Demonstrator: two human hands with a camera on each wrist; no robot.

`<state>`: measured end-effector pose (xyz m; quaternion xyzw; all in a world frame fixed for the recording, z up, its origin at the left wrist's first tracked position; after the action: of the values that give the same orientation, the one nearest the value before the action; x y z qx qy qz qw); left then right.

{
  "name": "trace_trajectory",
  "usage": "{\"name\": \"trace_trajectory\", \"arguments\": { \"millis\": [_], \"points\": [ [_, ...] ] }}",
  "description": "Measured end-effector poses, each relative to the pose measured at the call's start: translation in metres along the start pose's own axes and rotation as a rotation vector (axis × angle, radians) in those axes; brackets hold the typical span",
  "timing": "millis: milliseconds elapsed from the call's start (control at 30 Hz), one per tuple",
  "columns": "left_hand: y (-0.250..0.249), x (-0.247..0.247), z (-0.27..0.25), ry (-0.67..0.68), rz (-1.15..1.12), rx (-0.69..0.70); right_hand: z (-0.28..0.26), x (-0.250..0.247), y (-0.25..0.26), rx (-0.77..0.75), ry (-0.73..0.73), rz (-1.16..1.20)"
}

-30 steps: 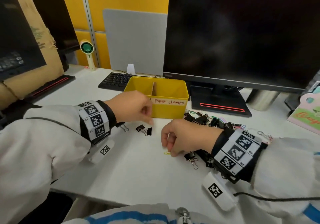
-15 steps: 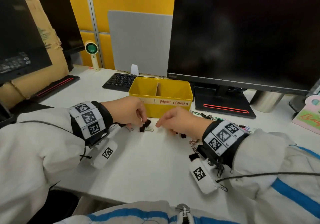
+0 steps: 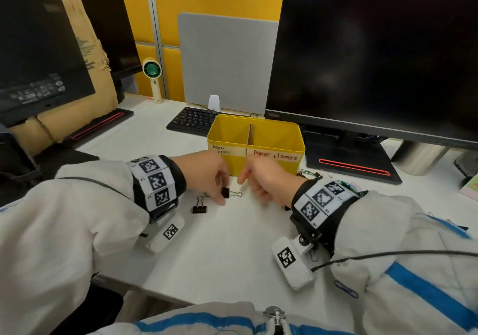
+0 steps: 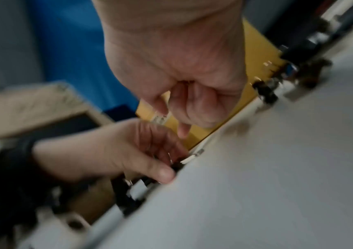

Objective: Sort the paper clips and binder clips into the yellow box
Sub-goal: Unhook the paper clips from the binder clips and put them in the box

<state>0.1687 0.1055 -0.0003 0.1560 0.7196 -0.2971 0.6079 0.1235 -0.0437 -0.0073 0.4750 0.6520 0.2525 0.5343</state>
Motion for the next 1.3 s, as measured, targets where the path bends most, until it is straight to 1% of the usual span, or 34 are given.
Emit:
{"name": "trace_trajectory", "arguments": {
  "millis": [67, 100, 133, 200, 267, 367, 467, 533, 600, 667, 733, 833, 867, 933, 1033, 1133, 1233, 1300],
  "points": [
    [0.0, 0.005, 0.002, -0.01, -0.042, -0.005, 0.002, 0.006, 0.001, -0.183, 0.011, -0.295],
    [0.0, 0.005, 0.003, -0.005, -0.063, -0.011, 0.004, 0.009, -0.001, -0.238, 0.035, -0.4],
    [0.0, 0.006, 0.002, 0.003, -0.07, -0.017, 0.006, 0.01, -0.003, -0.262, 0.051, -0.461],
    [0.0, 0.004, -0.001, -0.009, -0.051, -0.03, 0.009, 0.009, -0.005, -0.276, 0.037, -0.491],
    [0.001, -0.003, -0.004, -0.046, -0.024, -0.057, 0.009, 0.007, -0.005, -0.309, 0.02, -0.465],
    [0.009, -0.022, -0.009, -0.081, -0.033, -0.171, 0.005, 0.009, 0.0, -0.415, 0.061, -0.429],
    [0.021, -0.038, -0.016, -0.087, 0.019, -0.284, 0.005, 0.016, 0.003, -0.457, 0.118, -0.513],
    [0.025, -0.041, -0.02, -0.095, 0.073, -0.323, 0.008, 0.02, 0.005, -0.477, 0.1, -0.555],
    [0.03, -0.039, -0.02, -0.092, 0.039, -0.357, 0.01, 0.023, 0.008, -0.494, 0.062, -0.546],
    [0.034, -0.035, -0.02, -0.049, -0.133, -0.406, 0.014, 0.025, 0.01, -0.455, 0.028, -0.416],
    [0.037, -0.03, -0.021, 0.0, -0.381, -0.466, 0.019, 0.025, 0.01, -0.335, 0.022, -0.254],
    [0.034, -0.026, -0.026, 0.043, -0.827, -0.582, 0.019, 0.024, 0.003, -0.107, 0.137, 0.05],
    [0.032, -0.025, -0.028, 0.068, -0.955, -0.615, 0.018, 0.023, 0.003, -0.058, 0.181, 0.149],
    [0.029, -0.025, -0.029, 0.112, -1.147, -0.642, 0.016, 0.02, 0.004, -0.018, 0.241, 0.27],
    [0.026, -0.026, -0.028, 0.153, -1.325, -0.637, 0.014, 0.016, 0.006, -0.01, 0.246, 0.343],
    [0.024, -0.024, -0.029, 0.195, -1.412, -0.62, 0.013, 0.014, 0.005, 0.0, 0.22, 0.357],
    [0.023, -0.021, -0.029, 0.242, -1.482, -0.61, 0.011, 0.012, 0.003, -0.017, 0.172, 0.307],
    [0.02, -0.02, -0.03, 0.264, -1.524, -0.6, 0.008, 0.013, 0.003, -0.06, 0.106, 0.232]
  ]
}}
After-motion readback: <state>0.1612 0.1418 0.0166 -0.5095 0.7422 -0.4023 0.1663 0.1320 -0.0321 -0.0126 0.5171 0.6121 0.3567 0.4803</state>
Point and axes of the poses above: each hand's wrist, its own z-axis towards the middle knuckle, its own x-axis out of the palm, y = z × x, the point moved 3 cm from there along z, towards the middle knuckle, and after that the axes turned 7 degrees about -y, right-handed, at the moved point
